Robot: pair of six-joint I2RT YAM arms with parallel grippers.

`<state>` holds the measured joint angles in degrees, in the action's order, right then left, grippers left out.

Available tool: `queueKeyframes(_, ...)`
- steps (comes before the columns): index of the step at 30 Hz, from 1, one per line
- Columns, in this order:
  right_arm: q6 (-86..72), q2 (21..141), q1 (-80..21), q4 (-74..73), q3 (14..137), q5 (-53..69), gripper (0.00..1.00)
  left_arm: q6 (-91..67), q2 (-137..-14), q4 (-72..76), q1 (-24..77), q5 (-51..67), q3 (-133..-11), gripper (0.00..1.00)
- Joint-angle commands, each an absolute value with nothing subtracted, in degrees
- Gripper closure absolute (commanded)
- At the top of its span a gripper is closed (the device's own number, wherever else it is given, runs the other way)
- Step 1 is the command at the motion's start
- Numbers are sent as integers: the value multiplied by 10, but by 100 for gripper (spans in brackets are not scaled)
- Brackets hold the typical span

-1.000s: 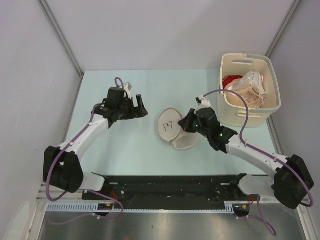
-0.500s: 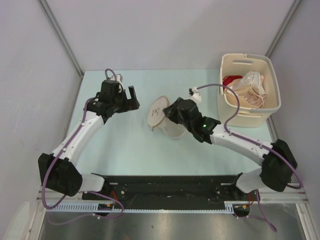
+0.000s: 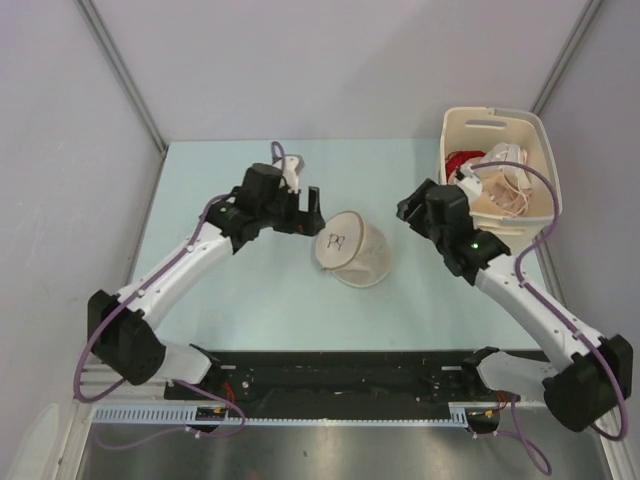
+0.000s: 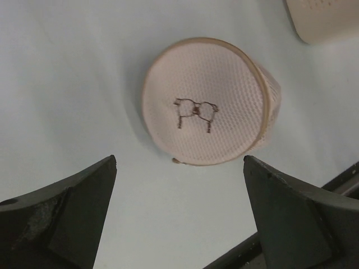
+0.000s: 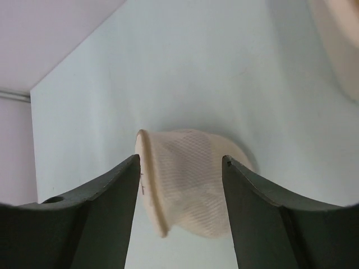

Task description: Unzip the laundry bag and remove the bra

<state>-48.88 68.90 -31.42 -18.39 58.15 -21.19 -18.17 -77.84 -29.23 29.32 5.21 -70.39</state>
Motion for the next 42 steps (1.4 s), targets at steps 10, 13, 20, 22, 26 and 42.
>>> queueKeyframes(10,-354,628,-221,-250,525,-102,35,-256,-874,-280,435,19,-770,3)
queueKeyframes(13,-360,602,-212,-267,523,-123,36,-253,-920,-310,482,-60,-832,3)
queueKeyframes(20,-365,515,-165,-307,518,-135,35,-255,-1040,-351,518,-148,-939,8)
queueKeyframes(22,-366,494,-149,-321,516,-127,35,-250,-1062,-353,522,-156,-962,10)
queueKeyframes(26,-367,475,-142,-330,513,-122,35,-241,-1120,-380,521,-203,-988,24)
queueKeyframes(42,-363,468,-136,-330,504,-100,36,50,-937,-262,519,-192,-859,100)
